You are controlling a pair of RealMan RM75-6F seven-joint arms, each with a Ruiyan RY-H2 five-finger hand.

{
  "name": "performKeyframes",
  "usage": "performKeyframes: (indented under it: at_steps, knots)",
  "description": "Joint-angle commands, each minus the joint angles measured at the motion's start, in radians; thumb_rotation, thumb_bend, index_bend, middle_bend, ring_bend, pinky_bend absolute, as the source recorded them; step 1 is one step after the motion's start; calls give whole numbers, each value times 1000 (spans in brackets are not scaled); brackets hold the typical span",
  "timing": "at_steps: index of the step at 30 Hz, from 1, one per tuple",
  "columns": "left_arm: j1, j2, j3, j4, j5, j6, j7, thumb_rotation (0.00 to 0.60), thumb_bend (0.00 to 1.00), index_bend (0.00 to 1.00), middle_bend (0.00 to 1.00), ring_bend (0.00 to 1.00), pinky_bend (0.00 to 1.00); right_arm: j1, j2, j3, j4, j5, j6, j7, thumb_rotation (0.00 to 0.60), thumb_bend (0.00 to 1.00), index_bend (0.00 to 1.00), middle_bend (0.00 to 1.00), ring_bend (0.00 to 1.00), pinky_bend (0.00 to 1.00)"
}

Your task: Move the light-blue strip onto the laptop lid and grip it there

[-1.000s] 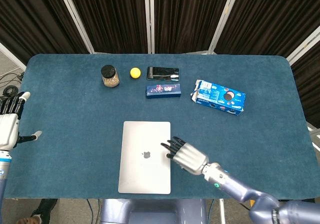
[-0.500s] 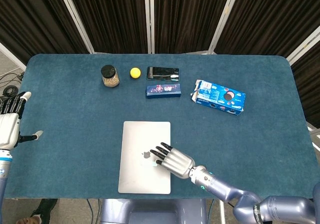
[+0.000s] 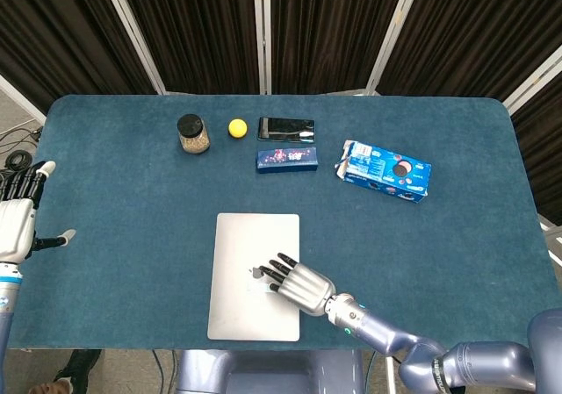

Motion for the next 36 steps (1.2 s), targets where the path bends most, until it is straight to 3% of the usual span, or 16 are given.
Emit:
performKeyframes:
  at_steps: [1,14,36]
  knots:
    - [2,0,-3,0,1,-4,-2,600,0,0,0,0,0,-1,-1,-12,8,0,10,1,600,1000,334,0,0,0]
    - [5,-5,-12,3,0,-16,11,600,0,0,0,0,0,28,-18,-7,13,7,27,-3,600,1000,334,0,0,0]
    - [11,-6,-24,4,7,-30,15,600,0,0,0,0,0,43,-54,-43,64,45,52,-25,600,1000,346,0,0,0]
